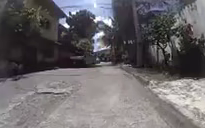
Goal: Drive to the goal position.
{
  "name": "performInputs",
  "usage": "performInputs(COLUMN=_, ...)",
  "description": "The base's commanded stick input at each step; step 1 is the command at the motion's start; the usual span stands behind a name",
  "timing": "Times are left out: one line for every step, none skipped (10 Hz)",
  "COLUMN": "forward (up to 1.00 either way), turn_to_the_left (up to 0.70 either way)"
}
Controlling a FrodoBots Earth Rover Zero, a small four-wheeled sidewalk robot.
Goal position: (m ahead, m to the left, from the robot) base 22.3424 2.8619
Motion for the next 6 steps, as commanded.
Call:
performInputs(forward=1.00, turn_to_the_left=0.14)
performInputs(forward=1.00, turn_to_the_left=-0.13)
performInputs(forward=1.00, turn_to_the_left=-0.40)
performInputs(forward=1.00, turn_to_the_left=-0.40)
performInputs(forward=1.00, turn_to_the_left=-0.40)
performInputs(forward=1.00, turn_to_the_left=-0.40)
